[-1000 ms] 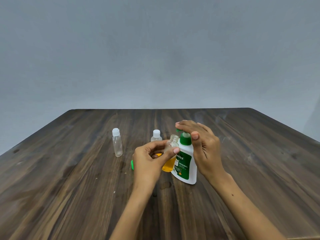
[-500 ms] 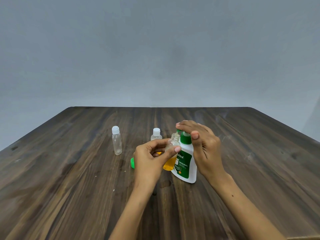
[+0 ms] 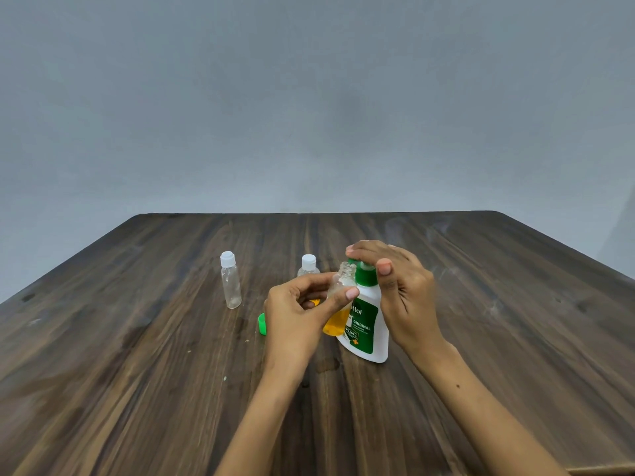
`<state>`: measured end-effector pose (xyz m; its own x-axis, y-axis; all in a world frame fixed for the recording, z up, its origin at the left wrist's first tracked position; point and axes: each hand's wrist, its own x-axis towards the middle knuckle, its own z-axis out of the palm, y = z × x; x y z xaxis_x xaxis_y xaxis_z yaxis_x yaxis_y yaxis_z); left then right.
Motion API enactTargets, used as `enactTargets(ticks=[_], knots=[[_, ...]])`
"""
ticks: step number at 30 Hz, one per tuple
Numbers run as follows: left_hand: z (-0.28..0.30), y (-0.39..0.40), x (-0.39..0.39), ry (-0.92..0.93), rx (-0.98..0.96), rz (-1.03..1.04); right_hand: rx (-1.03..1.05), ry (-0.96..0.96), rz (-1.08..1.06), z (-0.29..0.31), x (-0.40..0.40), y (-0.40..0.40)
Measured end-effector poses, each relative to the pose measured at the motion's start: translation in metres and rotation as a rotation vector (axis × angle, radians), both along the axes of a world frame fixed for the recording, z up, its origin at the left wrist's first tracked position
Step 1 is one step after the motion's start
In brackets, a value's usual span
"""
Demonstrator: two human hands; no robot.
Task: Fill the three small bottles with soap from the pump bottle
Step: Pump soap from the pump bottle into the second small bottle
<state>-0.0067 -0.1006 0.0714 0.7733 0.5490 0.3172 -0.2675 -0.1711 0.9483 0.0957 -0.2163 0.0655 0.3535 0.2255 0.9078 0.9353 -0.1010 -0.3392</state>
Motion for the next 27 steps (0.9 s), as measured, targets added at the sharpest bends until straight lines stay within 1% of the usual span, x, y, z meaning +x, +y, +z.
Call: enactTargets(ticks=[5,12,17,23,27], knots=[[-0.0010,0.0007,-0.0007,0.009,0.009,0.002,-0.031,-0.002,-0.014,0.0022,0.0014,-0.0004],[-0.0037,0.0009,-0.0001,0.010,0.021,0.000,0.015,0.012,0.011,0.0007,0.0009,0.0012],[-0.0044,0.0008,-0.0002,0.004,0.018,-0.010,-0.019,-0.007,0.004,-0.0002,0.0025,-0.0010],[-0.0066,0.0007,0.0010,0.010,0.009,-0.001,0.025,0.020,0.016,-0.0038,0.0016,0.0021],[-0.0055,0.0012,0.0003,0.007,0.007,0.000,0.016,0.018,0.020,-0.0026,0.0022,0.0005]])
